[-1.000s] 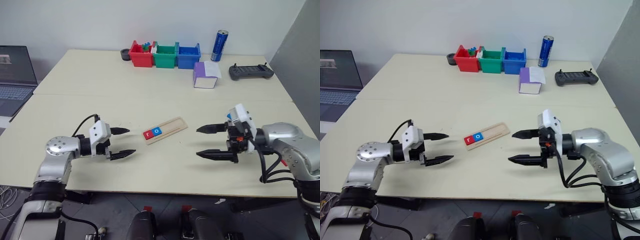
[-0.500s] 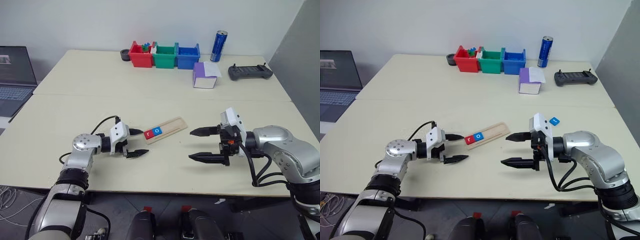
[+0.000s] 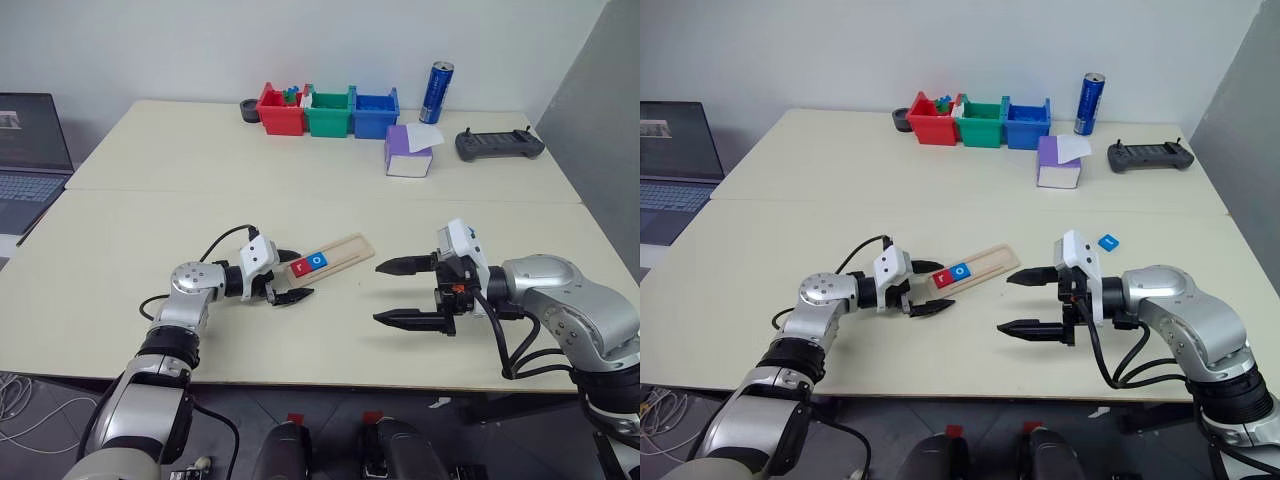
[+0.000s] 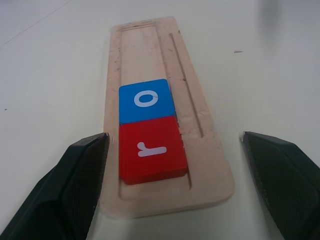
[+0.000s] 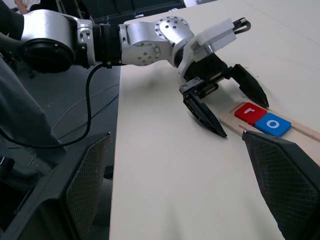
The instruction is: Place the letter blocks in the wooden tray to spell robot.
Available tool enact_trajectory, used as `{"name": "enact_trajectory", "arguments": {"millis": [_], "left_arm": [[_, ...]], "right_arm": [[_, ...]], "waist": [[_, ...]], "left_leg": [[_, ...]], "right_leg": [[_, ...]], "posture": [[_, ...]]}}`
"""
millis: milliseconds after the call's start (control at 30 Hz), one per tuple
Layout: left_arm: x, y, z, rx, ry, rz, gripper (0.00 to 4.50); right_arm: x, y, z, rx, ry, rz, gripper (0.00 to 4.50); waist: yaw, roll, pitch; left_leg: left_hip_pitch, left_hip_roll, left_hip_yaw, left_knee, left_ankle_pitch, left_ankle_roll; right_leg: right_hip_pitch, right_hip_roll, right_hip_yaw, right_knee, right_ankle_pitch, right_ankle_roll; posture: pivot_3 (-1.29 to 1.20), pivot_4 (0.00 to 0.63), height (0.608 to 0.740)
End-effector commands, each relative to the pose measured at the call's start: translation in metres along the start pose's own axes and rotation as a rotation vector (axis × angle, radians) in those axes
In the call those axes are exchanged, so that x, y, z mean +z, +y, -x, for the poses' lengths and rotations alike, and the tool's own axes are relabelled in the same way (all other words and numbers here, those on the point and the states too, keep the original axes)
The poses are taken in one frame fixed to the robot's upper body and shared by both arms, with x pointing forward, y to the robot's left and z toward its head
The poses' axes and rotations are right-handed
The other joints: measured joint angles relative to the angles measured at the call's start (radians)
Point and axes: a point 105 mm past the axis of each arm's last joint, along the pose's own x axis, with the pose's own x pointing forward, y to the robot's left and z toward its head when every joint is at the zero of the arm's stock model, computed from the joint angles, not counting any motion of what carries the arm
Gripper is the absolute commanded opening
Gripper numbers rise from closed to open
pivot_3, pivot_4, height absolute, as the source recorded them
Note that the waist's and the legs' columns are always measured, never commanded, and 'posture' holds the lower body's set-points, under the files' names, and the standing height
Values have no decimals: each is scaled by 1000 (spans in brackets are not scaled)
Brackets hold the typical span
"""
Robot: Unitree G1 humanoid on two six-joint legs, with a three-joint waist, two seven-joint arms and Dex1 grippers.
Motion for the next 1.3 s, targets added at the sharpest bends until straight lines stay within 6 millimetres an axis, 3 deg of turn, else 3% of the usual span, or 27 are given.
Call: {"name": "enact_trajectory", "arguments": {"millis": [33,167,433,667,900,1067,1300], "left_arm": [[-4,3,-3,13,31,0,4500],[-4,0,-8,-7,39,4,4500],[-6,-8,-7,-87,67,-31,2704],[3,-23,-9,-235,45,-102,2705],[17,-47,-36,-393,-5,-160,2705],[26,-64,-56,-440,-54,-199,2705],[24,-79,-53,-484,-64,-190,2705]], "right_arm": [[6,5,-2,10,-14,37,4459],[6,5,-3,7,-17,38,4459],[5,3,2,-26,-16,33,4500],[-8,0,28,-122,40,12,4500],[-42,9,62,-281,189,-50,4500],[-50,23,67,-341,194,-93,4500],[-51,31,64,-377,173,-124,4500]], "waist": [[0,0,0],[0,0,0],[1,-1,-1],[2,-1,-1],[16,-2,-1],[18,-2,-1],[13,-2,-1]], "left_leg": [[0,0,0,0,0,0],[0,0,0,0,0,0],[1,0,0,0,0,0],[1,0,0,0,0,0],[0,-1,0,1,0,0],[0,-2,-2,1,-1,2],[1,-2,-3,1,-1,2]], "right_leg": [[0,0,0,0,0,0],[1,0,0,0,0,0],[1,0,0,0,0,0],[1,0,0,-1,0,0],[2,-1,0,-1,0,0],[3,-1,-1,-2,0,1],[4,0,-2,-3,0,1]], "posture": [[0,150,740],[0,150,740],[0,150,740],[0,150,740],[0,150,740],[0,150,740],[0,150,740]]}}
